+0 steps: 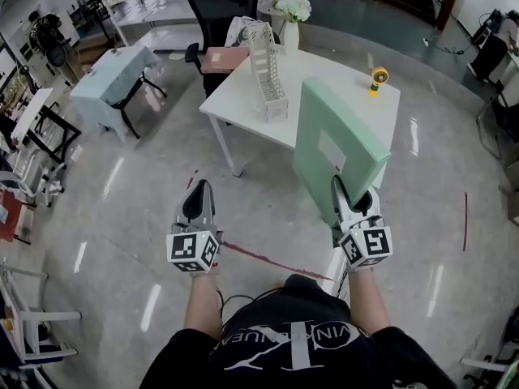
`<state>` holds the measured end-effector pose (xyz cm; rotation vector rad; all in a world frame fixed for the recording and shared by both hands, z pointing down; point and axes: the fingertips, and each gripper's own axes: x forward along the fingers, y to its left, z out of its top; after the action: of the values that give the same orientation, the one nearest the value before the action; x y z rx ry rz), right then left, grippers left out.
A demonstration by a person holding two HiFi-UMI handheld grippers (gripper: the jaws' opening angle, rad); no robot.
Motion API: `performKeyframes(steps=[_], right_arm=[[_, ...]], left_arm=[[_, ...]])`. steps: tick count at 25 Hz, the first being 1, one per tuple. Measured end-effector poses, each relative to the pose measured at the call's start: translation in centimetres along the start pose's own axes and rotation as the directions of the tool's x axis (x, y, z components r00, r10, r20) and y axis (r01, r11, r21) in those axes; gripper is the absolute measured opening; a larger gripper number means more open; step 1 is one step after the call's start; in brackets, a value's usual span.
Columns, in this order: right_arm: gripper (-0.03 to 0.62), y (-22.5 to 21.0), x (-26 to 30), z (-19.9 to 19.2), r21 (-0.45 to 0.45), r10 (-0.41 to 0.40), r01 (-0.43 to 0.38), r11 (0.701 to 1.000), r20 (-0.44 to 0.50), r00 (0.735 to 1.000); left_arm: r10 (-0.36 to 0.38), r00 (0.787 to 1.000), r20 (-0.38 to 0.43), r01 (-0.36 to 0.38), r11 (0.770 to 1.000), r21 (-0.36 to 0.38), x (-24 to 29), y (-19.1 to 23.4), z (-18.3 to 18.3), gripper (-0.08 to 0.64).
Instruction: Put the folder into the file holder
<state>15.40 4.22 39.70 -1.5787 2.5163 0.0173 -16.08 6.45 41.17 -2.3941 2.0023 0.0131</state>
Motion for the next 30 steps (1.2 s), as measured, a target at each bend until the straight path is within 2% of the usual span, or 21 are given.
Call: performKeyframes(steps=[11,17,20,30], right_arm=[[0.179,-0.8,4.5,-1.0,0.002,0.016,-0.016,1.000,-0.019,1.000],[0.179,-1.2,7.7,-1.7,0.003,0.031,-0.031,1.000,-0.021,0.999],[0.179,-1.5,9.4,-1.1,-0.003,0.041,-0.041,0.999,-0.010,0.999],[0.179,-2.3,16.1,2.1,-0.027,0.061,-0.060,0.998,0.027,0.998]], left_arm=[[0.015,1.000,-0.026,-0.015,1.000,-0.019,3.1,2.0,-1.4,0.000],[0.026,0.999,-0.030,-0.026,1.000,-0.001,6.2,3.4,-1.6,0.000],[0.009,0.999,-0.037,-0.008,1.000,0.020,8.1,3.2,-1.5,0.000],[0.002,0.999,-0.050,-0.002,1.000,-0.011,14.1,5.2,-2.0,0.000]])
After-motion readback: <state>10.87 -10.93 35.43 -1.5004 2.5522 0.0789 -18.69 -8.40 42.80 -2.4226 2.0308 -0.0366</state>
